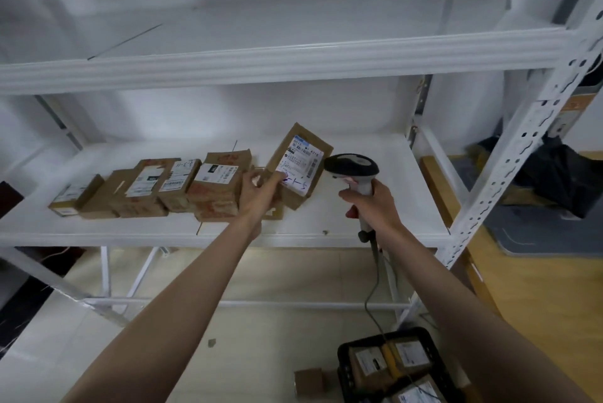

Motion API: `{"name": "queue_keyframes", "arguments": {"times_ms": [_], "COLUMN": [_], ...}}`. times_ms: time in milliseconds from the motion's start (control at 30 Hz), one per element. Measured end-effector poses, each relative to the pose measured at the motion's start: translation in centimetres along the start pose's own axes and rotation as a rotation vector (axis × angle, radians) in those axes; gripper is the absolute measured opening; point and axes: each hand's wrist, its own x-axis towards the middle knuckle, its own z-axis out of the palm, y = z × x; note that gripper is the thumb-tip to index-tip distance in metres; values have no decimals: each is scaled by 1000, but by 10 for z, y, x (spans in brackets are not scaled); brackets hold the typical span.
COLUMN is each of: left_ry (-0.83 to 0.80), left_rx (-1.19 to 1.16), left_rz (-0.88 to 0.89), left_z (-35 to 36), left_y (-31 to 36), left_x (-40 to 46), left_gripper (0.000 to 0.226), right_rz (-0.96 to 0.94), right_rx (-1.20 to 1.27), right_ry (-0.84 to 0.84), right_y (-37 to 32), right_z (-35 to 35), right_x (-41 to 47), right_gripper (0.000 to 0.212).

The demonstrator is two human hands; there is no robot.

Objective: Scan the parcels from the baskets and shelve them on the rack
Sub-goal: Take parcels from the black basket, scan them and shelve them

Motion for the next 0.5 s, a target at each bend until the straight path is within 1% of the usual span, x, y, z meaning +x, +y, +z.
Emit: {"name": "queue_keyframes", "arguments": {"times_ms": [100,167,233,400,500], "left_ry": [30,-3,-19,65,80], "left_rx": [-86,-142,-150,-60,95], "left_rz": [-119,-185,-229,-308,-318], "left_z": [24,39,51,69,71], "left_y": [-11,-18,-26,-47,-59], "left_x": [4,8,13,32,45], "left_gripper": [65,65,66,56,54], "right_rz": [86,124,151,206,260], "right_rx": [166,221,269,346,297], "right_ry": [-3,-7,-9,-40,-9], "right_y": [14,23,31,49,62], "right_z": [8,15,24,40,46], "right_x": [20,32,44,72,90], "right_gripper": [31,32,30,39,40]}}
